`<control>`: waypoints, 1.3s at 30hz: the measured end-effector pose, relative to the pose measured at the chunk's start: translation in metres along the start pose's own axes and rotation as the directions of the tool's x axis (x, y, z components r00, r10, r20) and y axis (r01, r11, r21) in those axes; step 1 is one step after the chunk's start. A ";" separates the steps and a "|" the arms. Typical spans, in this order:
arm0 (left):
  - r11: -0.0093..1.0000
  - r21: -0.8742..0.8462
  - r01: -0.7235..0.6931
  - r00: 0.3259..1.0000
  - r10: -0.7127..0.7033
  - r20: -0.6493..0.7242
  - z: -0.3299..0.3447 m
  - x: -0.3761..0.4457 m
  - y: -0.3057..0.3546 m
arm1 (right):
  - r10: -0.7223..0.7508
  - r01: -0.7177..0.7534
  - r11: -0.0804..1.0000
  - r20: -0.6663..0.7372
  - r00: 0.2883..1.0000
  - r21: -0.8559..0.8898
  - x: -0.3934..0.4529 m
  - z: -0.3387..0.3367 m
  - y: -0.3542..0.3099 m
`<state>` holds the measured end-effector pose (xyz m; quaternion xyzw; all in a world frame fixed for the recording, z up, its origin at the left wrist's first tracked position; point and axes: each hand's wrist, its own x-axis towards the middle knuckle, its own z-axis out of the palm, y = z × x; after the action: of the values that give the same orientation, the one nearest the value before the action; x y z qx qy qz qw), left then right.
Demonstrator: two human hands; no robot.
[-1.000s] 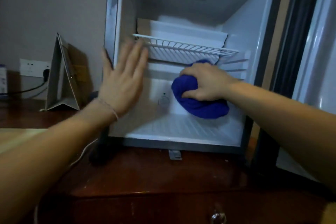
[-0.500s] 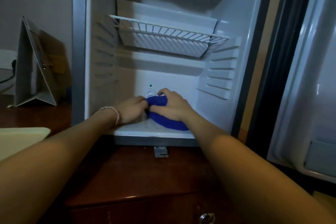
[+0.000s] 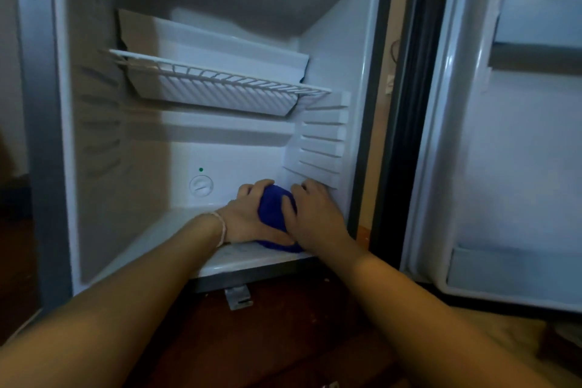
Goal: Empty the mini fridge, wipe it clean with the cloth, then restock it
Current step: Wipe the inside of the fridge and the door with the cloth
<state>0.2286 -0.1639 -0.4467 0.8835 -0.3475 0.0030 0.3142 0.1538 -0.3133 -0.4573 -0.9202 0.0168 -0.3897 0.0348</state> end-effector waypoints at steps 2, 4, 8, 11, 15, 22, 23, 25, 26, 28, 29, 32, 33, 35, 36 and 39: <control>0.999 0.002 -0.037 0.999 0.037 -0.025 0.001 0.007 -0.002 | -0.005 0.004 1.000 -0.035 0.999 -0.018 -0.012 -0.012 0.000; 0.998 -0.010 -0.063 0.997 0.062 -0.049 0.001 0.011 -0.004 | -0.012 0.009 0.997 -0.033 0.999 -0.072 -0.029 -0.029 -0.001; 0.995 -0.042 -0.095 0.985 0.088 -0.148 0.017 0.005 0.010 | -0.041 -0.017 0.940 -0.163 0.986 -0.341 -0.066 -0.081 -0.011; 0.980 -0.116 -0.164 0.968 0.138 -0.208 0.032 0.000 0.031 | -0.109 -0.094 0.857 -0.356 0.928 -0.507 -0.084 -0.132 0.002; 0.935 -0.270 -0.228 0.933 0.130 -0.336 0.043 -0.004 0.051 | -0.037 -0.218 0.879 -0.516 0.856 -0.425 -0.078 -0.177 0.022; 0.789 -0.548 -0.278 0.868 -0.038 -0.494 0.055 -0.008 0.076 | 0.404 -0.332 0.914 -0.598 0.692 0.234 -0.042 -0.171 0.017; 0.784 -0.563 -0.263 0.868 -0.062 -0.493 0.059 -0.007 0.080 | 0.441 -0.366 0.896 -0.587 0.679 0.250 -0.039 -0.169 0.018; 0.779 -0.570 -0.262 0.863 -0.075 -0.499 0.066 -0.005 0.086 | 0.433 -0.377 0.899 -0.588 0.683 0.223 -0.037 -0.168 0.020; 0.768 -0.578 -0.277 0.864 -0.063 -0.499 0.067 -0.002 0.088 | 0.413 -0.358 0.908 -0.593 0.692 0.215 -0.038 -0.168 0.021; 0.724 -0.615 -0.313 0.869 -0.043 -0.493 0.065 0.003 0.088 | 0.373 -0.319 0.926 -0.602 0.706 0.200 -0.038 -0.169 0.024; 0.710 -0.624 -0.328 0.869 -0.033 -0.494 0.063 0.006 0.086 | 0.357 -0.306 0.933 -0.608 0.710 0.190 -0.038 -0.169 0.025; 0.702 -0.610 -0.368 0.835 -0.040 -0.549 0.061 0.010 0.088 | 0.324 -0.277 0.945 -0.625 0.710 0.175 -0.040 -0.166 0.028; 0.682 -0.637 -0.359 0.817 -0.100 -0.568 0.064 0.009 0.092 | 0.319 -0.275 0.946 -0.619 0.718 0.168 -0.041 -0.165 0.029; 0.597 -0.738 -0.314 0.791 -0.265 -0.551 0.073 0.004 0.104 | 0.324 -0.280 0.945 -0.598 0.733 0.169 -0.044 -0.165 0.031; 0.555 -0.776 -0.302 0.776 -0.330 -0.538 0.079 0.002 0.109 | 0.331 -0.280 0.943 -0.587 0.739 0.178 -0.045 -0.165 0.031; 0.555 -0.777 -0.296 0.762 -0.354 -0.543 0.090 -0.002 0.115 | 0.336 -0.269 0.942 -0.583 0.740 0.201 -0.045 -0.166 0.030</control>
<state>0.1368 -0.2776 -0.4556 0.5743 -0.1593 0.1375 0.7912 0.0028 -0.3495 -0.3767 -0.7271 0.1561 -0.6542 0.1377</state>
